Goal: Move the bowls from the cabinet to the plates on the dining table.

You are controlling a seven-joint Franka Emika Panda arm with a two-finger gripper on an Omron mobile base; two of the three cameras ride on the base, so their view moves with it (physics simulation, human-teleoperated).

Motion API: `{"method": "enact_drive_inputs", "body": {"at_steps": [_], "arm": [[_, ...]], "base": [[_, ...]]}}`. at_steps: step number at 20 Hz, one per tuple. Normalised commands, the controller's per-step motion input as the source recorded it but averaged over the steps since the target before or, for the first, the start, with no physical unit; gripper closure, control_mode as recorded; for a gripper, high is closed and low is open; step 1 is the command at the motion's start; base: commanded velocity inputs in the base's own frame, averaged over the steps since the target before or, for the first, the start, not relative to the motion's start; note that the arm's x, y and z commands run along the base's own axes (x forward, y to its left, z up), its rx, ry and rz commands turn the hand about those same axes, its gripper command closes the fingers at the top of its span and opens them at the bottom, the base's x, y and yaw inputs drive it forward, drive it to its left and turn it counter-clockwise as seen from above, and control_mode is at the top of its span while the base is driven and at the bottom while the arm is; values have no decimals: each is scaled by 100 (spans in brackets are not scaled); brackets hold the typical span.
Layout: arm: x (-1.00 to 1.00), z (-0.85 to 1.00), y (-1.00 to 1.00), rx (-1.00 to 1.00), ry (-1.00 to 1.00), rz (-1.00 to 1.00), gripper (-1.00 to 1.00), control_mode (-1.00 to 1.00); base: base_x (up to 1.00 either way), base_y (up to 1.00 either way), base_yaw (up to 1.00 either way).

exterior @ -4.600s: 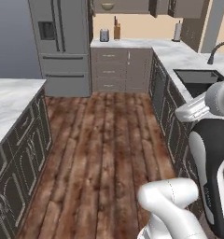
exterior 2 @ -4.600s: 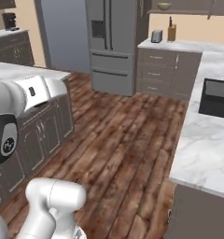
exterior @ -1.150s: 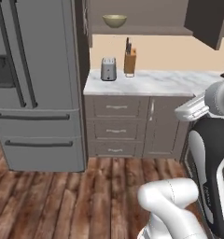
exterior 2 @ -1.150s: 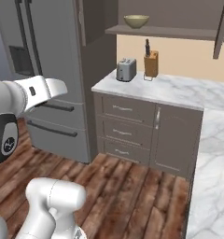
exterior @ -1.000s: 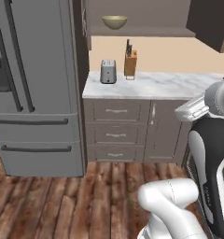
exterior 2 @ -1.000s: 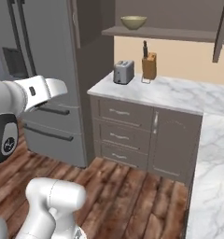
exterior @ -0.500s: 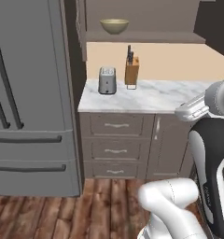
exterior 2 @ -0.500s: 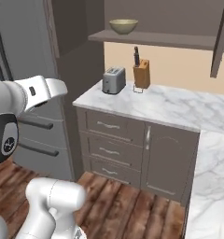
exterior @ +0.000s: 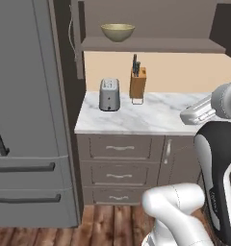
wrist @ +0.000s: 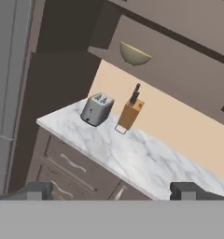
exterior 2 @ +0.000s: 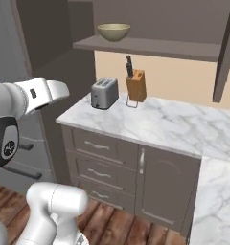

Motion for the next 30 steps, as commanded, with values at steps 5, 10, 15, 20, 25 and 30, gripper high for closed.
{"method": "enact_drive_inputs", "body": {"at_steps": [5, 10, 15, 20, 25, 30], "arm": [[0, 0, 0, 0, 0, 0, -100, 100], [0, 0, 0, 0, 0, 0, -100, 100], [0, 0, 0, 0, 0, 0, -100, 100], [0, 0, 0, 0, 0, 0, -100, 100], [0, 0, 0, 0, 0, 0, -100, 100], [0, 0, 0, 0, 0, 0, -100, 100]], "base": [[70, -24, 0], [65, -21, 0], [58, -19, 0], [56, -18, 0], [48, -17, 0], [35, -11, 0]]}}
